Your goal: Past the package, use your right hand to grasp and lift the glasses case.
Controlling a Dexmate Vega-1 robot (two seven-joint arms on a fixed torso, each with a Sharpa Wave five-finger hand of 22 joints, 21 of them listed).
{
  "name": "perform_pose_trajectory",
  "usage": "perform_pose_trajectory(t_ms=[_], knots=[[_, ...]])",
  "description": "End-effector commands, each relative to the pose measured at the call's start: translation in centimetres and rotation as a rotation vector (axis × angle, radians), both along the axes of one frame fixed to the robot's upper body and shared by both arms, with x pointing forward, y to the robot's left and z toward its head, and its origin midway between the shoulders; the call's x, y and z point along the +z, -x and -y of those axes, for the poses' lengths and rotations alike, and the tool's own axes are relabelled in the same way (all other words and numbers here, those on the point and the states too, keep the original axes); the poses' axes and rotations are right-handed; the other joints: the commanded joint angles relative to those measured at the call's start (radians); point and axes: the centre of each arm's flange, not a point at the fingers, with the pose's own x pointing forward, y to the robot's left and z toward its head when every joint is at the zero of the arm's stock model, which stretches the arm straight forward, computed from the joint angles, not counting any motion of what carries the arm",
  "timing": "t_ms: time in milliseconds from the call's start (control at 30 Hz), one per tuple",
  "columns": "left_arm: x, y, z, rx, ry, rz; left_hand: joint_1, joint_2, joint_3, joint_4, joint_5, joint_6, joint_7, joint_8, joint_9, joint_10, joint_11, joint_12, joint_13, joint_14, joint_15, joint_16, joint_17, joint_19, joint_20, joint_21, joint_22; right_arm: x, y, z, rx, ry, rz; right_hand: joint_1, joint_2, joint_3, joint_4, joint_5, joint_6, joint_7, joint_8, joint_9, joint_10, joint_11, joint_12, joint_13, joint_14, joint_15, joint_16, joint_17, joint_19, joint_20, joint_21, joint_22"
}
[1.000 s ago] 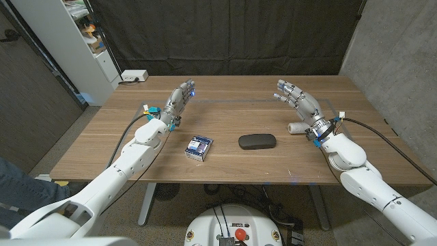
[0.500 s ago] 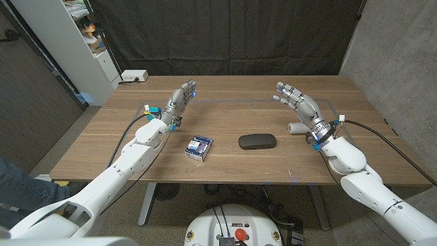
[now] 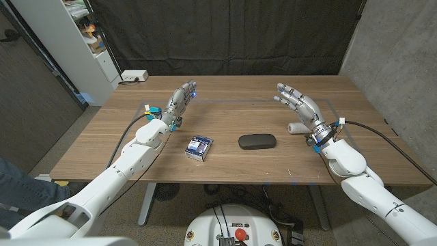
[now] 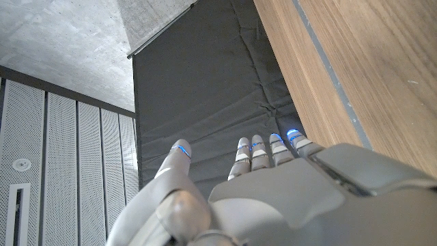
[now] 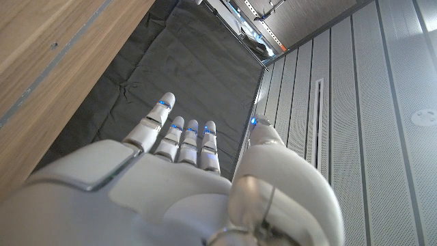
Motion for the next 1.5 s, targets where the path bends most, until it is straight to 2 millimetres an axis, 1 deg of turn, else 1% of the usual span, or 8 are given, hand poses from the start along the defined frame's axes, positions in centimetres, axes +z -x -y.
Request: perform_pose_trajectory(t_ms=[33, 367, 1100, 1300, 1500], knots=[[-0.2, 0.1, 0.0, 0.002, -0.003, -0.008, 0.009, 0.004, -0.002, -0.005, 0.0, 0.008, 0.001, 0.002, 0.004, -0.002, -0.003, 0.004, 0.003, -0.001, 0.001, 0.006, 0.001, -0.005, 0.009, 0.004, 0.002, -0.2, 0.4, 0.0, -0.048, 0.071, 0.036, 0.012, 0.003, 0.003, -0.007, 0.004, 0.006, 0.001, 0.005, 0.003, -0.006, 0.002, -0.002, 0.002, -0.002, -0.002, -0.001, -0.001, 0.0, -0.005, -0.001, 0.005], [-0.1, 0.1, -0.4, 0.004, -0.004, -0.009, 0.009, 0.004, -0.003, -0.006, 0.0, 0.013, 0.001, 0.004, 0.004, -0.001, 0.0, 0.004, 0.003, 0.0, 0.003, 0.006, 0.001, -0.005, 0.01, 0.005, 0.002, -0.3, 0.8, -0.1, -0.057, 0.108, 0.05, 0.021, 0.006, 0.009, -0.012, 0.006, 0.006, 0.001, 0.005, 0.003, -0.008, 0.001, -0.002, 0.001, -0.001, -0.003, -0.001, -0.005, 0.0, -0.005, 0.0, 0.004], [0.3, 0.2, 0.0, -0.009, -0.034, -0.003, 0.008, 0.005, -0.005, -0.007, 0.0, 0.022, 0.0, 0.005, 0.004, 0.001, 0.003, 0.005, 0.003, 0.003, 0.007, 0.007, 0.001, -0.006, 0.017, 0.005, 0.002, -0.3, 2.0, -0.1, -0.175, 0.235, 0.156, 0.041, 0.001, 0.018, -0.026, 0.007, 0.006, -0.003, 0.003, 0.003, 0.008, 0.001, 0.006, -0.001, 0.014, -0.005, 0.004, -0.014, 0.01, -0.005, 0.003, 0.004], [0.3, 0.2, 0.1, -0.011, -0.034, -0.004, 0.007, 0.005, -0.006, -0.007, 0.0, 0.029, -0.002, 0.007, 0.004, 0.003, 0.002, 0.006, 0.003, 0.006, 0.007, 0.008, 0.001, -0.006, 0.018, 0.006, 0.003, -0.3, 2.4, -0.2, -0.192, 0.26, 0.172, 0.046, 0.0, 0.021, -0.028, 0.007, 0.007, -0.008, 0.004, 0.003, 0.016, -0.006, 0.009, -0.001, 0.019, -0.006, 0.006, -0.017, 0.011, -0.005, 0.003, 0.004], [0.4, 0.2, 0.2, -0.01, -0.036, -0.003, 0.007, 0.006, -0.007, -0.008, 0.0, 0.036, -0.001, 0.009, 0.004, 0.004, 0.003, 0.006, 0.003, 0.006, 0.007, 0.008, 0.001, -0.006, 0.019, 0.006, 0.003, -0.2, 2.6, -0.2, -0.212, 0.297, 0.193, 0.05, -0.002, 0.023, -0.03, 0.007, 0.007, -0.008, 0.003, 0.003, 0.022, -0.004, 0.011, -0.002, 0.024, -0.01, 0.007, -0.018, 0.014, -0.004, 0.004, 0.004]])
